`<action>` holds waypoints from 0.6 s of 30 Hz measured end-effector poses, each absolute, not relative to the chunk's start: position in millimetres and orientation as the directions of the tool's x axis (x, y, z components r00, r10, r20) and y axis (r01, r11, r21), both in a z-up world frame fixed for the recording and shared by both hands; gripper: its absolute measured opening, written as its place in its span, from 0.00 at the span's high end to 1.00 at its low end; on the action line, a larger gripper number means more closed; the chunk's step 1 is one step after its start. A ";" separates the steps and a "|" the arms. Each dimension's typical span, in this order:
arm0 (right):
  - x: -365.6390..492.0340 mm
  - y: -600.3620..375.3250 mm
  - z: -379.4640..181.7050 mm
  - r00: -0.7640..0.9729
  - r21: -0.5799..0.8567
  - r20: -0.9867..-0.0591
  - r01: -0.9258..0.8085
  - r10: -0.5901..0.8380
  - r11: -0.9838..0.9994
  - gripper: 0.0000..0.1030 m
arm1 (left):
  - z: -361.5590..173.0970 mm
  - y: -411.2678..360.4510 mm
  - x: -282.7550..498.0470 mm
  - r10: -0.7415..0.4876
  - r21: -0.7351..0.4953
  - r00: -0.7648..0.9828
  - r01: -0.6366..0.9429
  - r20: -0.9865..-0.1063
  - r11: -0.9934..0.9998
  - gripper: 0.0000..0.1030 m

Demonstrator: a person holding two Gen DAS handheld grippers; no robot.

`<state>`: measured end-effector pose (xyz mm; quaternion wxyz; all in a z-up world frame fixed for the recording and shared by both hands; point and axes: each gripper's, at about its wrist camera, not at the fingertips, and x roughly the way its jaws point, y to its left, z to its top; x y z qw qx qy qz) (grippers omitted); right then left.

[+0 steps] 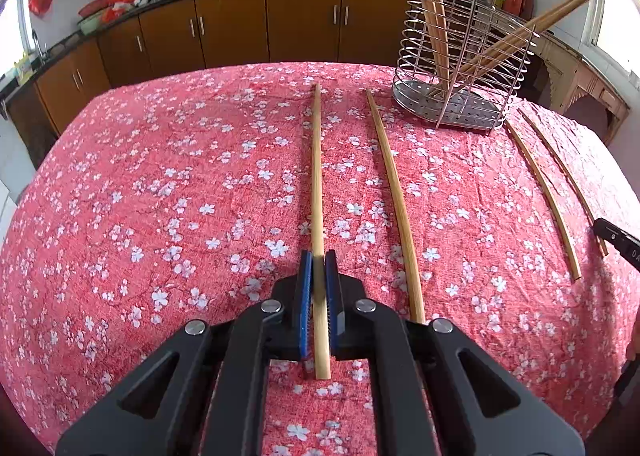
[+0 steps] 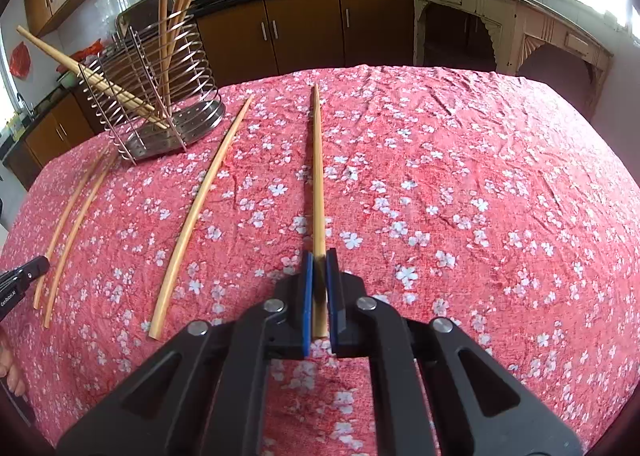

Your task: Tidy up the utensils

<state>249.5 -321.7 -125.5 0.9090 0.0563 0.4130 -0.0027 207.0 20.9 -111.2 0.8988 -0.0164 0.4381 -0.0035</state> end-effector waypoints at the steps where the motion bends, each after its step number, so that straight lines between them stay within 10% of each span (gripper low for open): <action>1: 247.3 -323.6 -121.1 0.675 0.096 -0.737 0.049 0.038 0.994 0.93 | -109.4 23.0 207.1 -0.032 -0.048 0.613 -0.009 -0.789 0.999 0.94; 18: 214.2 -354.3 -15.6 0.900 0.188 -0.433 0.035 0.051 0.982 0.93 | -16.8 45.9 184.5 -0.143 -0.212 0.815 0.026 -0.562 0.977 0.94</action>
